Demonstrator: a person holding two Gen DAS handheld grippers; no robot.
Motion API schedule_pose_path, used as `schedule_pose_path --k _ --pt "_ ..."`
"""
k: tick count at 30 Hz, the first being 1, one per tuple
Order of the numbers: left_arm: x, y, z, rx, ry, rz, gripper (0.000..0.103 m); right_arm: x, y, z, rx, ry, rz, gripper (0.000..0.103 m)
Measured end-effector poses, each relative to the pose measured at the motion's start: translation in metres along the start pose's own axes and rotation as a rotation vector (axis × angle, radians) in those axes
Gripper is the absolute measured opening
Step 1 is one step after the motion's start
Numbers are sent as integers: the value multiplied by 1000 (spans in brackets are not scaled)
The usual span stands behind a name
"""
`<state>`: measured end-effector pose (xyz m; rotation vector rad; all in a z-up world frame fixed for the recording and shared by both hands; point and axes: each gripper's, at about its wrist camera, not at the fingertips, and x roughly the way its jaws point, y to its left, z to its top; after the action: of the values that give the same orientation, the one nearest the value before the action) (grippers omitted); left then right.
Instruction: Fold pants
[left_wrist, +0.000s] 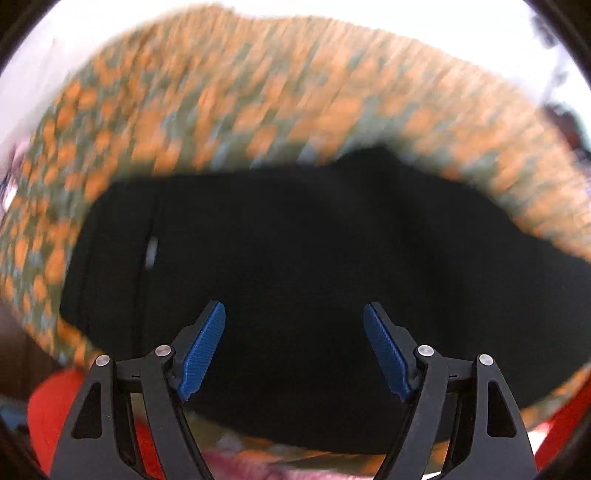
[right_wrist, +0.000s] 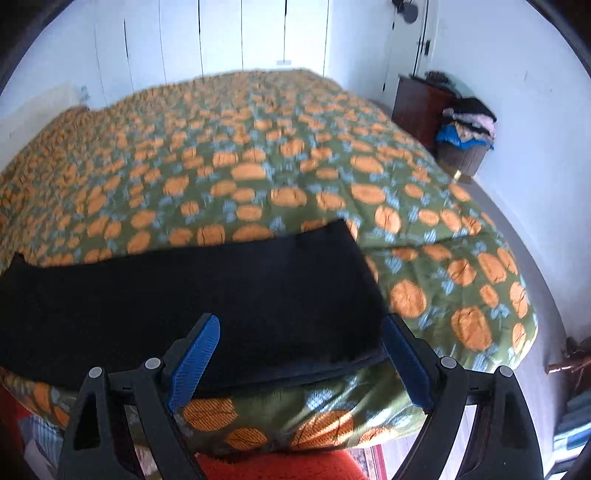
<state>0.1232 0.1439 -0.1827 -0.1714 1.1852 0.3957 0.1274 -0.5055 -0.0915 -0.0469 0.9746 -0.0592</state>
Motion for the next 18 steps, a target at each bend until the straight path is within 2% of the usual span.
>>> schedule_pose_path --k 1,3,9,12,14,18 --pt "7 7 -6 -1 26 -2 87 0 -2 -2 4 2 -4 89" --pt "5 15 -14 1 13 -30 87 3 -5 -7 8 20 -11 89" --pt "-4 14 -14 -15 -2 -21 88 7 -19 -11 72 45 23 89" --pt "-2 14 -12 -28 -23 -30 88 3 -40 -10 191 13 134 89" --pt "-6 16 -12 -43 -40 -33 88 0 -65 -11 332 -12 251 89" --pt "-13 18 -17 -61 -57 -17 88 -12 -104 -13 611 -55 406 89"
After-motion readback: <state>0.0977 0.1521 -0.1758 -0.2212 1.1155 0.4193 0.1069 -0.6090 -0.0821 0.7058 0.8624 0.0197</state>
